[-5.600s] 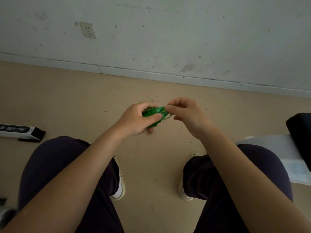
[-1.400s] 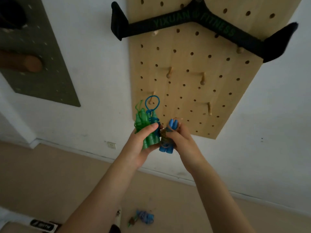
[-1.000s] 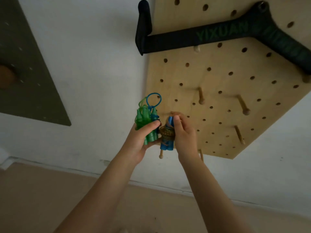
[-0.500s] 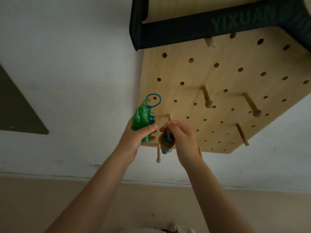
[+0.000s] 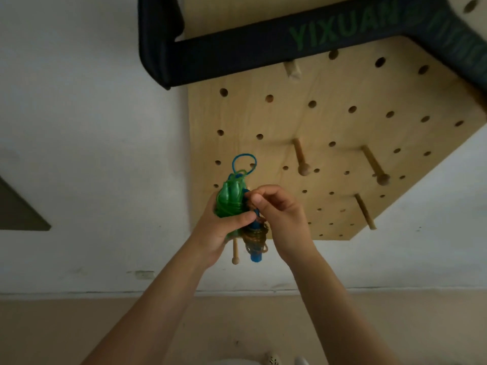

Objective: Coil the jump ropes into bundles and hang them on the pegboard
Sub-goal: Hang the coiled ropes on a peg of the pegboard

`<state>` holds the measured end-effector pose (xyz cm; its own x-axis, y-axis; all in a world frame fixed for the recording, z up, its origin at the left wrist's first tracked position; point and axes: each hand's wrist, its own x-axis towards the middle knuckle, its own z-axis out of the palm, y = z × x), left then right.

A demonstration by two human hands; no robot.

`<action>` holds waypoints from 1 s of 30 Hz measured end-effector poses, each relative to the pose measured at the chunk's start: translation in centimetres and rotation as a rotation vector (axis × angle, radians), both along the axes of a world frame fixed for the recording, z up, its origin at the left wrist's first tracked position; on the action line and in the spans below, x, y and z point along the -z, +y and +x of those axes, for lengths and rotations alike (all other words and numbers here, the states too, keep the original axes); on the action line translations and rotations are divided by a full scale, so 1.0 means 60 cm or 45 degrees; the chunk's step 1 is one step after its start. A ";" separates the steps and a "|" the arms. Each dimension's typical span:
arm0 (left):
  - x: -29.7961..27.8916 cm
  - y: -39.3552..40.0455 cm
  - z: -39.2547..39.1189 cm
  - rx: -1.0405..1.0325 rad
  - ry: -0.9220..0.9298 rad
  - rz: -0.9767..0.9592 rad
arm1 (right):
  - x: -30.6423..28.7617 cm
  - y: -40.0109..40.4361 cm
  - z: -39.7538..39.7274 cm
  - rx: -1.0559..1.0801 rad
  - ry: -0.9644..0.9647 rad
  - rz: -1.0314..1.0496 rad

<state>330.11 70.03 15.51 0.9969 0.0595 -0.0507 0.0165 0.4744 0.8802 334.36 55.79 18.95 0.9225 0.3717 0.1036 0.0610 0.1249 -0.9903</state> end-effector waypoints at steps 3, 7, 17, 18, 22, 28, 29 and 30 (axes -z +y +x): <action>-0.005 -0.007 0.002 -0.048 0.035 0.050 | -0.005 0.002 0.004 0.080 -0.040 -0.070; -0.006 -0.005 -0.004 -0.126 0.108 0.130 | -0.008 0.006 0.000 0.093 0.001 -0.033; 0.003 0.023 -0.007 -0.389 0.170 0.388 | -0.008 0.027 -0.013 0.116 -0.093 -0.066; 0.003 0.028 -0.009 -0.356 0.163 0.372 | -0.010 0.028 -0.012 0.107 -0.107 -0.075; -0.008 0.048 -0.019 -0.298 0.058 0.217 | -0.015 0.029 0.000 0.164 0.019 0.055; -0.006 0.017 -0.025 -0.324 0.069 0.101 | 0.013 0.062 -0.011 0.317 0.156 0.134; -0.004 0.012 -0.025 -0.348 0.074 0.100 | 0.014 0.064 -0.011 0.332 0.164 0.141; -0.003 0.009 -0.025 -0.366 0.074 0.106 | 0.014 0.065 -0.010 0.341 0.167 0.146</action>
